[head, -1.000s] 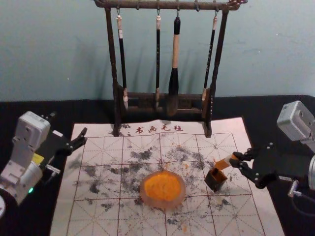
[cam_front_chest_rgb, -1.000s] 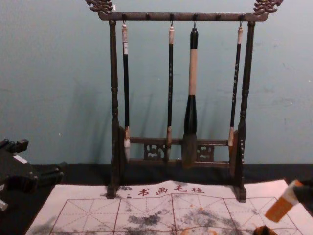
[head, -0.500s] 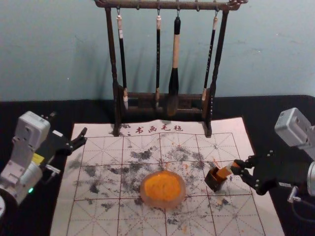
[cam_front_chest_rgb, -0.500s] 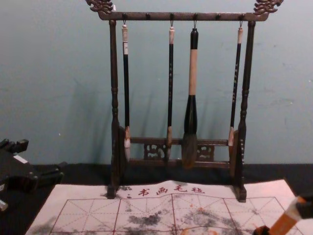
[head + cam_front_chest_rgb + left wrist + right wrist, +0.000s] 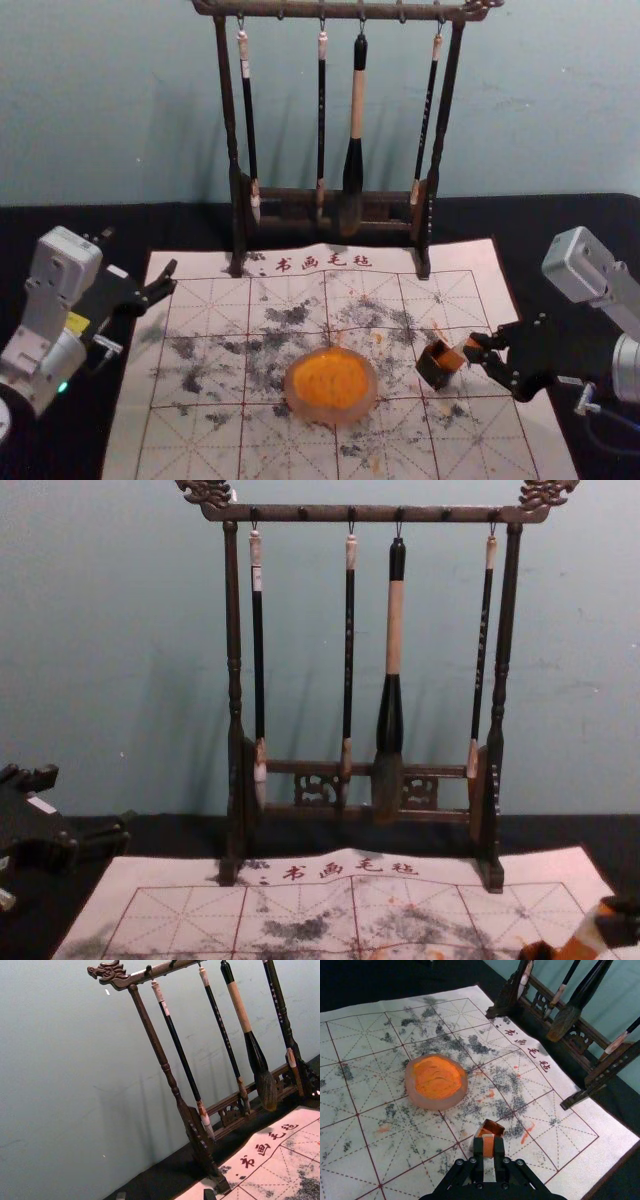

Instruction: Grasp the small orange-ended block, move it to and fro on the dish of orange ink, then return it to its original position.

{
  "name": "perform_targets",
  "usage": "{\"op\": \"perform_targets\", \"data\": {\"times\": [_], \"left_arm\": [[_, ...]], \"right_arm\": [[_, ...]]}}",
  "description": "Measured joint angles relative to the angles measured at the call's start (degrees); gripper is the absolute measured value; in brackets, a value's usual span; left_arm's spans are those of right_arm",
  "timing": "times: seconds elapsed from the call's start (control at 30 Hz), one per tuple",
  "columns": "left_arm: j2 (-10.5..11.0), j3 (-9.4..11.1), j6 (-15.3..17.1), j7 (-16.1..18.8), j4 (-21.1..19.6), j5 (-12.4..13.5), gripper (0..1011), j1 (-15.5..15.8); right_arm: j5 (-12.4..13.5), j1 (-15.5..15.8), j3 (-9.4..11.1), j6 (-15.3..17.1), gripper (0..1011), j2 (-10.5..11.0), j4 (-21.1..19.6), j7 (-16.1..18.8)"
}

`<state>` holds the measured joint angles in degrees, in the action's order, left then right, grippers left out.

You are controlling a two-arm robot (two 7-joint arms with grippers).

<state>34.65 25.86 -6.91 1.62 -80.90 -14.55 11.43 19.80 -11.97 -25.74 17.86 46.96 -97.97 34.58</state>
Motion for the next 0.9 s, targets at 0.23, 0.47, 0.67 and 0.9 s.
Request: {"op": "perform_targets", "data": {"times": [0.23,0.47,0.67,0.9], "left_arm": [[0.00,0.00,0.00,0.00,0.00,0.00,1001,0.00],[0.00,0.00,0.00,0.00,0.00,0.00,1001,0.00],[0.00,0.00,0.00,0.00,0.00,0.00,1001,0.00],[0.00,0.00,0.00,0.00,0.00,0.00,1001,0.00]], "right_arm": [[-0.82,-1.27,-1.03,0.35,90,-0.87,1.34,0.51],[-1.66,-2.25,-2.17,0.60,90,-1.48,2.29,1.11],[-2.20,-2.87,-2.81,0.75,90,-1.82,2.81,1.51],[-2.57,-3.45,-3.36,0.93,90,-2.30,3.33,1.76]]}}
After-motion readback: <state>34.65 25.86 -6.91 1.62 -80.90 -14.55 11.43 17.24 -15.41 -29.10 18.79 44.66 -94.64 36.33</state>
